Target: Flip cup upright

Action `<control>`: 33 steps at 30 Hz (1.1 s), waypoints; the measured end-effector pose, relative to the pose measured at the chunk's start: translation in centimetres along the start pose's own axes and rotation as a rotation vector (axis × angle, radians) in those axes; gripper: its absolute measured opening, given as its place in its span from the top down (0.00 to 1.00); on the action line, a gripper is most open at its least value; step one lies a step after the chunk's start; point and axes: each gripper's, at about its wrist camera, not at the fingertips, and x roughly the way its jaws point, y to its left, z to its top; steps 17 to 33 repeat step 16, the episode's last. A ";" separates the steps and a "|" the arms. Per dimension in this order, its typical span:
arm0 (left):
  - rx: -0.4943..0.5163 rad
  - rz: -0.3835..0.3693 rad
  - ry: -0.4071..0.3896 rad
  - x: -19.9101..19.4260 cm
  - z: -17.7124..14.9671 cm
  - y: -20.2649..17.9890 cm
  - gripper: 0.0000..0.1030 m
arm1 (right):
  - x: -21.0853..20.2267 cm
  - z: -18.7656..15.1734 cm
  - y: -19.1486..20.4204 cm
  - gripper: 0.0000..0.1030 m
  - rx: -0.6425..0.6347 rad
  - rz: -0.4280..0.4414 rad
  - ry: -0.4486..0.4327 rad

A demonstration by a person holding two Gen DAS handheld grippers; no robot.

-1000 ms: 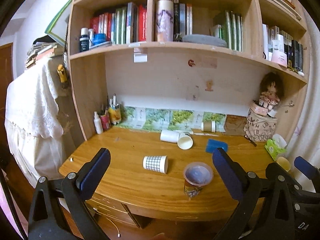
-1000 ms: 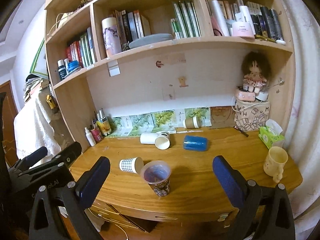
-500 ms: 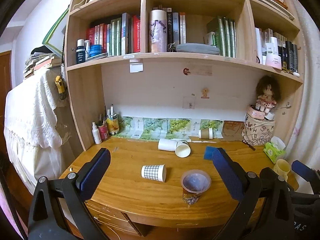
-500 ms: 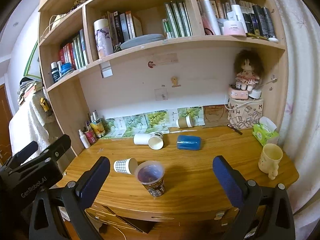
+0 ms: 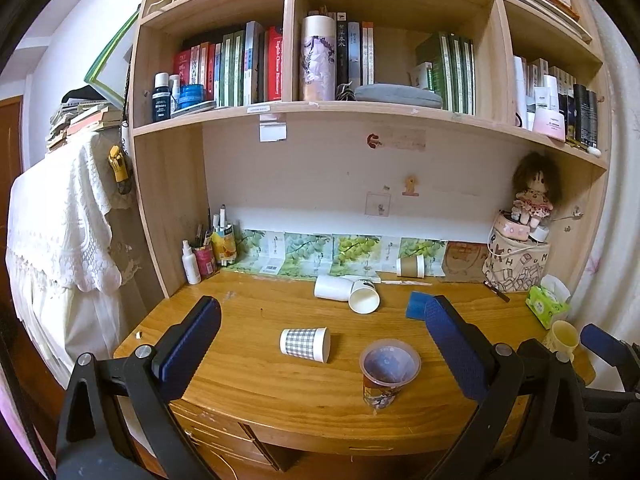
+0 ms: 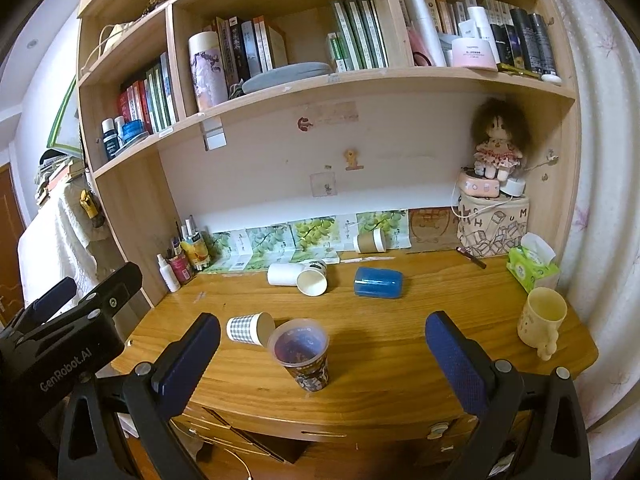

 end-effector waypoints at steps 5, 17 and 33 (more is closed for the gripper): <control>-0.004 0.009 0.002 0.0 -0.3 -0.3 0.01 | 0.1 -0.1 0.0 0.00 -0.001 0.002 0.004; -0.012 0.013 0.016 0.0 -0.6 -0.3 0.01 | 0.3 -0.4 0.0 0.00 0.006 0.003 0.022; -0.012 0.013 0.016 0.0 -0.6 -0.3 0.01 | 0.3 -0.4 0.0 0.00 0.006 0.003 0.022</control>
